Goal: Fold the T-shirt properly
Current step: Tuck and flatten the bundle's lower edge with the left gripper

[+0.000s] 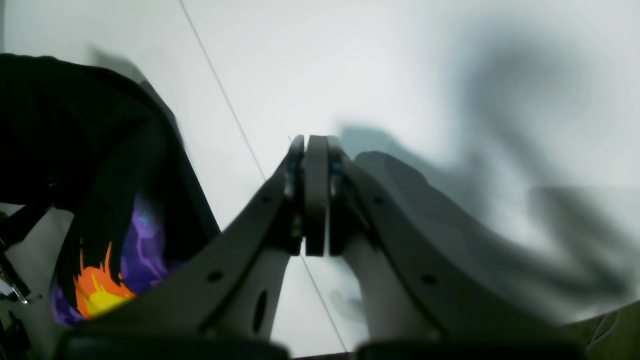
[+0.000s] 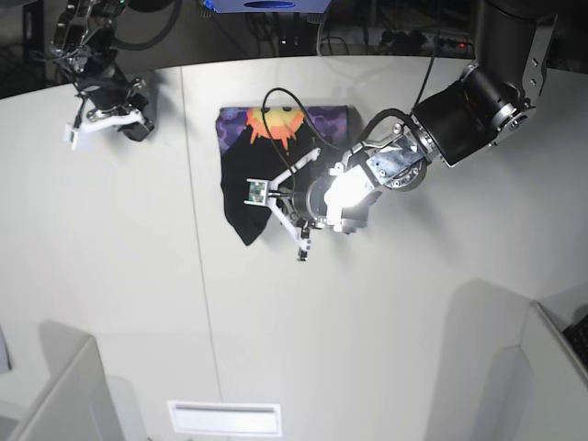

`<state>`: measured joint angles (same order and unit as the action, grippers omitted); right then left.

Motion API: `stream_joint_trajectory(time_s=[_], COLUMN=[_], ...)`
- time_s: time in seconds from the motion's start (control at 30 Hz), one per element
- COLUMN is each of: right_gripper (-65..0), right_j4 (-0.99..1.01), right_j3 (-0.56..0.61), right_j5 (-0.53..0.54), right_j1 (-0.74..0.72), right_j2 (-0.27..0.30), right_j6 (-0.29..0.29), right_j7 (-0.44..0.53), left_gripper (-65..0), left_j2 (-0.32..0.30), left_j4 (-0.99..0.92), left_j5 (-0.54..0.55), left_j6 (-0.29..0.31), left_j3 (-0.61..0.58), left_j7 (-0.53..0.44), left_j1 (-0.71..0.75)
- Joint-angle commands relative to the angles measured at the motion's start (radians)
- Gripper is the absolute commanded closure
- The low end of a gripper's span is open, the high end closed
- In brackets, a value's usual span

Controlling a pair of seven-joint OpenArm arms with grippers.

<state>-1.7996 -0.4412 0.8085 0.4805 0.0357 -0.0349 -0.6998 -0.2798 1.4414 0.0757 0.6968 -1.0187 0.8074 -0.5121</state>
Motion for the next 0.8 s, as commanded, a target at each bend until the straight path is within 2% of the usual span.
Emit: stream_joint_trajectory(time_s=[0.0, 0.47, 0.63, 0.7, 0.77], right_gripper=[0.0, 0.0, 0.0, 0.0, 0.0], right_j4=[-0.018, -0.018, -0.018, -0.018, -0.018], right_j3=[-0.006, -0.006, -0.003, -0.001, -0.001], right_j5=[0.013, 0.013, 0.013, 0.013, 0.013], right_j1=[0.001, 0.001, 0.001, 0.001, 0.001], right_j2=[0.011, 0.014, 0.014, 0.016, 0.016], right_j6=[-0.006, -0.006, -0.006, -0.006, -0.006], right_j7=[0.016, 0.015, 0.015, 0.015, 0.015], left_gripper=[0.0, 0.0, -29.0, -36.9, -42.0], left_j2=[0.004, 0.015, 0.015, 0.018, 0.027], left_j4=[0.014, 0.014, 0.011, 0.014, 0.014], left_j5=[-0.001, -0.001, -0.001, -0.001, -0.001], left_j6=[0.001, 0.001, 0.001, 0.001, 0.001], left_j3=[-0.001, 0.007, 0.008, 0.010, 0.010], left_j7=[-0.004, 0.002, 0.002, 0.002, 0.002], left_j1=[-0.021, -0.026, -0.036, -0.039, -0.056])
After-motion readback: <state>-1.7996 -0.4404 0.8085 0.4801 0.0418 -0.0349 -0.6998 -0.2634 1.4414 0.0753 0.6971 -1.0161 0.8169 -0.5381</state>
